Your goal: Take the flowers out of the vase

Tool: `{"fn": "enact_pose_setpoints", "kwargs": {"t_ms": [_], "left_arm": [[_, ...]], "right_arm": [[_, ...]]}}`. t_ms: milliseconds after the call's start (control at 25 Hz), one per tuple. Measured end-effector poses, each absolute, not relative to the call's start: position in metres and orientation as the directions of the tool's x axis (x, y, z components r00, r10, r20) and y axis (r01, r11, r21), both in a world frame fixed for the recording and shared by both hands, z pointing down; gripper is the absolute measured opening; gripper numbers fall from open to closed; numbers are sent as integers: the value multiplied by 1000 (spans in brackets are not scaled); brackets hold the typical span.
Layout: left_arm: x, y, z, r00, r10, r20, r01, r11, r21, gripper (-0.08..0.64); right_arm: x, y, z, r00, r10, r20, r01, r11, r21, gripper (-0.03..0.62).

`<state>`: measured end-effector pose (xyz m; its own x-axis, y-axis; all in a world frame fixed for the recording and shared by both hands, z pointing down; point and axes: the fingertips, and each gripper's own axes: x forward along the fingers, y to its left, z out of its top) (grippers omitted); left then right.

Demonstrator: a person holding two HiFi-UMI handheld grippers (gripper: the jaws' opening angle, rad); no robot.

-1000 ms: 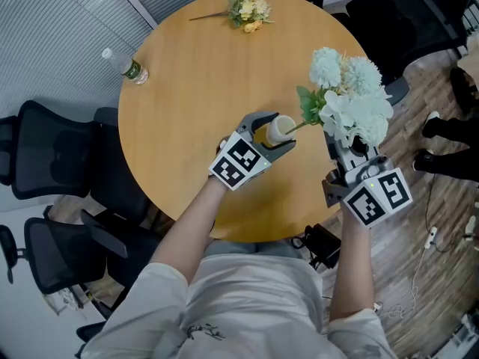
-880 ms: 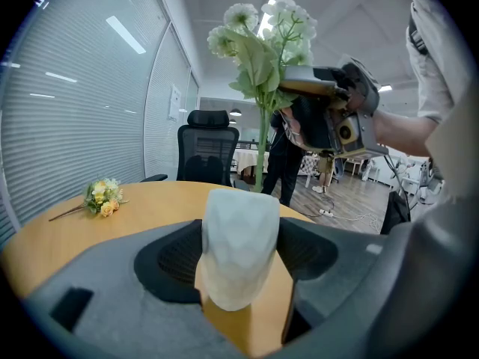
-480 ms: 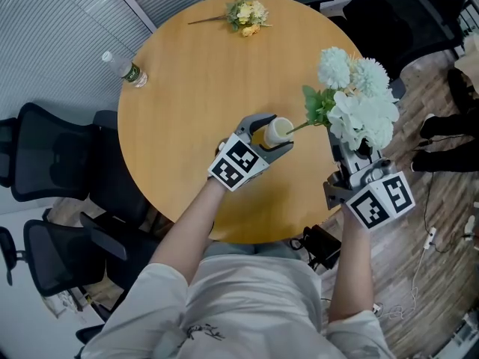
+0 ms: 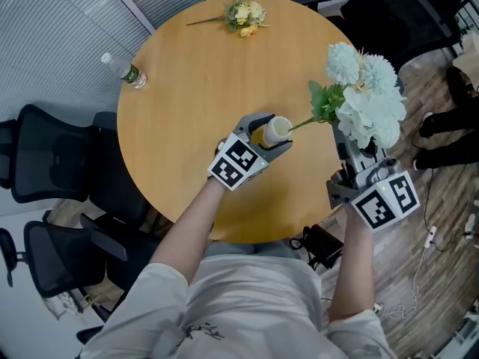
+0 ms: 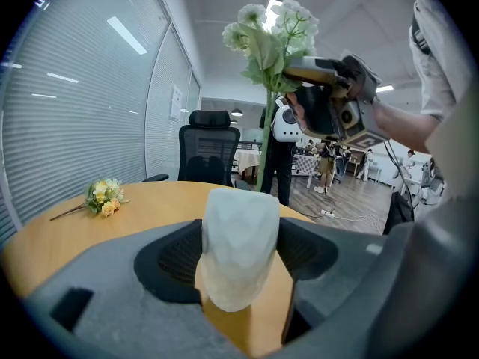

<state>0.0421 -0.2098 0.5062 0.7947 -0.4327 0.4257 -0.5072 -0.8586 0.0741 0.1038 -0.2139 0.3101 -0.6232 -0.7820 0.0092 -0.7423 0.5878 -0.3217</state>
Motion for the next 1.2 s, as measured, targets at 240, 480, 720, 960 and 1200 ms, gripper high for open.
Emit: {"fn": "enact_pose_setpoints", "kwargs": {"t_ms": [240, 480, 720, 960, 1200], "left_arm": [[41, -211, 509, 797, -442, 412, -513, -855, 75, 311], [44, -213, 505, 799, -445, 406, -516, -852, 82, 311], [49, -224, 503, 792, -456, 406, -529, -844, 83, 311], [41, -212, 508, 791, -441, 423, -518, -852, 80, 311], [39, -209, 506, 792, -449, 413, -524, -847, 84, 313]], "right_arm": [[106, -213, 307, -622, -783, 5, -744, 589, -315, 43], [112, -212, 311, -615, -788, 31, -759, 581, -293, 43], [124, -213, 336, -605, -791, 89, -772, 556, -309, 43], [119, -182, 360, -603, -789, 113, -773, 544, -328, 43], [118, -171, 372, -603, -786, 136, -773, 534, -342, 43]]}}
